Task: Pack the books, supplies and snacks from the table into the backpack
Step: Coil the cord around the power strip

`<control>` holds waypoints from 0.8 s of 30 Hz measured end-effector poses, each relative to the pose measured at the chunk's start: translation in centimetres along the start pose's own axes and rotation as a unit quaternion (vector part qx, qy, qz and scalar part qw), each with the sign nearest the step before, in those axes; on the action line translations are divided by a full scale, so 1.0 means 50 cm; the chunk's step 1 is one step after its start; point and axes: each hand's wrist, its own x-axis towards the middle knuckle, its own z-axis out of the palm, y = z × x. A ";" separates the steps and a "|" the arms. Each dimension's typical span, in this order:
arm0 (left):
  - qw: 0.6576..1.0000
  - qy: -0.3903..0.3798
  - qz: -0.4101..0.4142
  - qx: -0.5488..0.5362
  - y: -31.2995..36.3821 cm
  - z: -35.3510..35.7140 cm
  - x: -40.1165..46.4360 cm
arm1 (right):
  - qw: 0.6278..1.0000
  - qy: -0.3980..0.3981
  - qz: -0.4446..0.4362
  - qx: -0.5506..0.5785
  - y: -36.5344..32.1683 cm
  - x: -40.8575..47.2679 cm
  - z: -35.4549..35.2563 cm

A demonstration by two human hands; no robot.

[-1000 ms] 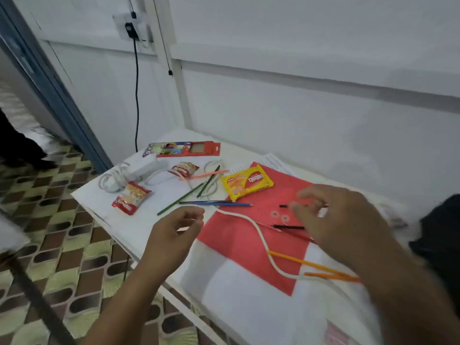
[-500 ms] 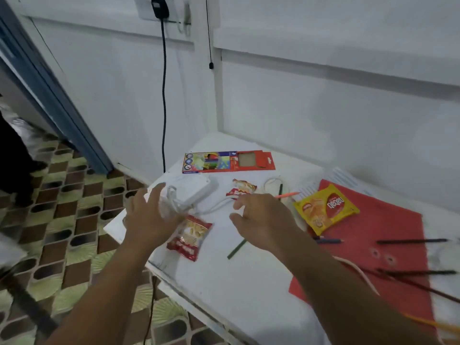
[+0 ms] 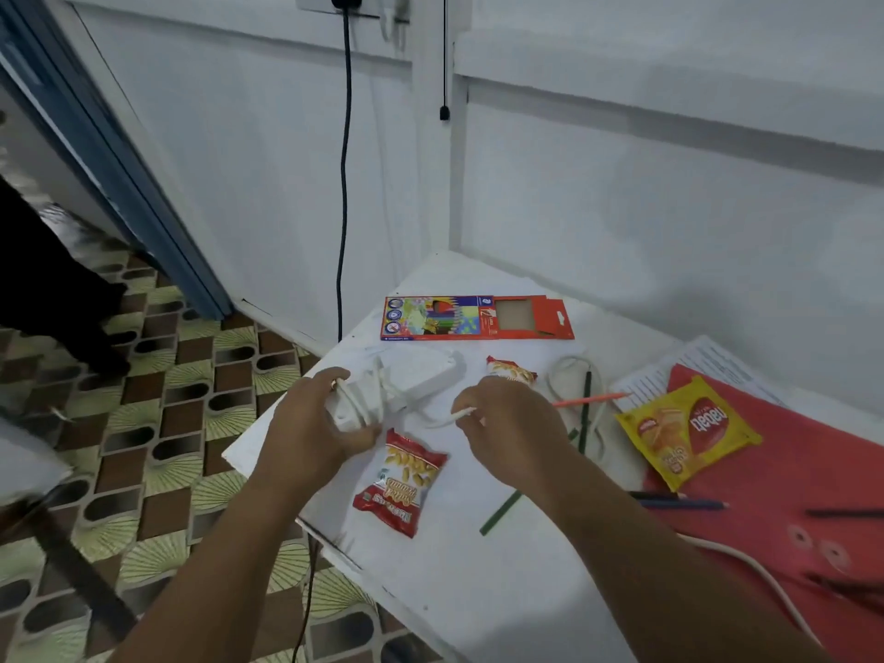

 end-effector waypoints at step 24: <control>0.941 -0.106 0.133 -0.293 0.474 0.115 -0.114 | 0.937 0.210 0.083 0.266 0.203 -0.280 -0.255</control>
